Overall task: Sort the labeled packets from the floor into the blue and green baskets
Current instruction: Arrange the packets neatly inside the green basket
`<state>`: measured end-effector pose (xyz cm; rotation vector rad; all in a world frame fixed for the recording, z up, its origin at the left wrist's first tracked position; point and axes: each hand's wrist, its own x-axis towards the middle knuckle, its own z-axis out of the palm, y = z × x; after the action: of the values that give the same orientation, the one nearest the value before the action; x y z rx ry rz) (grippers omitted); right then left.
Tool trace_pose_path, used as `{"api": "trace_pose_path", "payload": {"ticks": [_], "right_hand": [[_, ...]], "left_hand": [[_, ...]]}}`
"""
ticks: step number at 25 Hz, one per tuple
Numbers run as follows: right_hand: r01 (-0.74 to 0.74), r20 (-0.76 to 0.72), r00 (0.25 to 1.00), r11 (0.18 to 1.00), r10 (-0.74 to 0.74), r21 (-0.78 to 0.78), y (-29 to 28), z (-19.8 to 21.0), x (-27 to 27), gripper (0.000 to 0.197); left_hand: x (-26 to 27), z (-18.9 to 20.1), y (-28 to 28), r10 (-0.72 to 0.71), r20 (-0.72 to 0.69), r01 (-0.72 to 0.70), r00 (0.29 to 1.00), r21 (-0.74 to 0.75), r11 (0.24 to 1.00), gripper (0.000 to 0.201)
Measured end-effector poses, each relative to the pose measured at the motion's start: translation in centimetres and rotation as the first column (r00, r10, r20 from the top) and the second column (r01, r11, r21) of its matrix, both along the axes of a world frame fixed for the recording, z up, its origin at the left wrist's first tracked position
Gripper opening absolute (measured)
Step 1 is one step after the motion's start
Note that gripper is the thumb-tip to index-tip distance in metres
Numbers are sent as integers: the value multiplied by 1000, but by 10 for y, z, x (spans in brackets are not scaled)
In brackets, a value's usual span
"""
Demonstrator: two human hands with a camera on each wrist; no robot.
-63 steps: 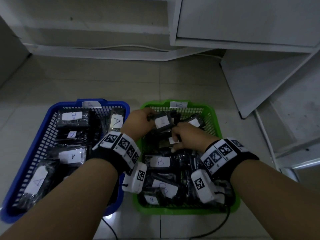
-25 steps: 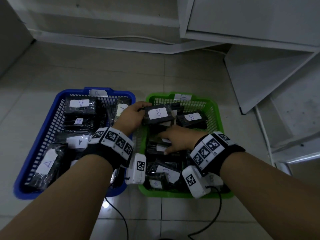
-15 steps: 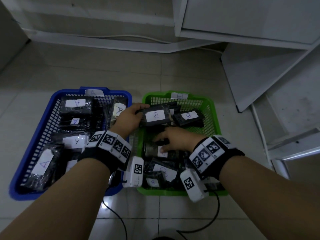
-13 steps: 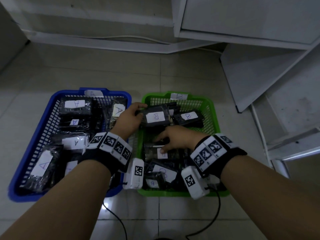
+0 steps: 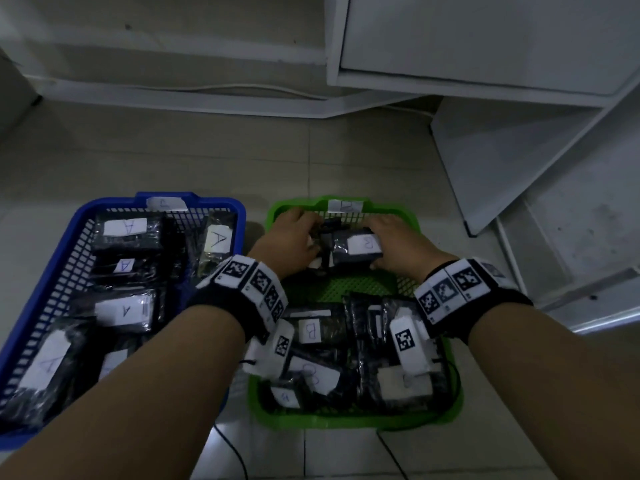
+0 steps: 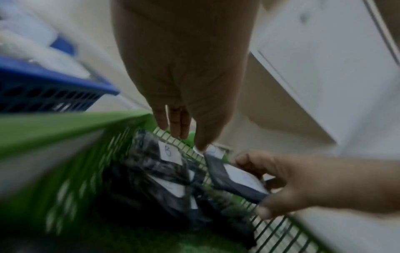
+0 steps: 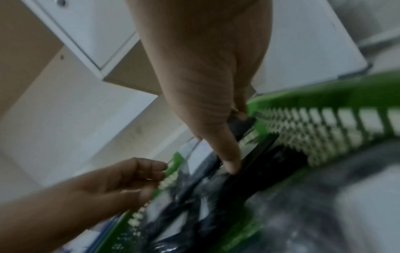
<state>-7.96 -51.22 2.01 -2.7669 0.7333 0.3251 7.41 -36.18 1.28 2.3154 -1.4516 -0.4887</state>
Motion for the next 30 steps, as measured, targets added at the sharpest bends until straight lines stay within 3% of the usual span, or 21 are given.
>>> {"api": "trace_pose_path", "payload": {"ticks": [2,4,11,18,23,25,27,28,30], "right_hand": [[-23,-155,988,999,16,-42,-10,-6,-1,80],[-70,-229,972,995,53,-66,-16,-11,2,87],[-166,-369,921,983,127,-74,-25,-17,18,91],[-104,-354,923,982,154,155,-19,-12,17,59],[-114,-448,883,990,139,82,-10,-13,5,72],[-52,-383,918,991,97,126,-7,-14,0,76],[0,-228,973,986,38,164,-8,-12,-4,71],[18,-145,989,982,10,187,-9,-11,-7,61],[14,-36,999,972,-6,234,-10,-9,-11,41]], "left_hand": [[4,-4,-7,-117,140,89,983,195,977,78],[7,-8,-13,-180,178,114,967,332,937,99],[14,-19,-21,-250,251,103,935,483,869,126],[15,-22,-19,-256,260,125,931,434,892,114],[14,-18,-16,-263,213,156,941,416,896,108],[9,-14,-17,-277,213,215,937,275,937,91],[1,-10,-22,-314,154,298,937,117,947,60],[-4,-7,-26,-320,70,312,945,105,944,49],[-12,-4,-33,-297,-87,308,951,198,930,47]]}}
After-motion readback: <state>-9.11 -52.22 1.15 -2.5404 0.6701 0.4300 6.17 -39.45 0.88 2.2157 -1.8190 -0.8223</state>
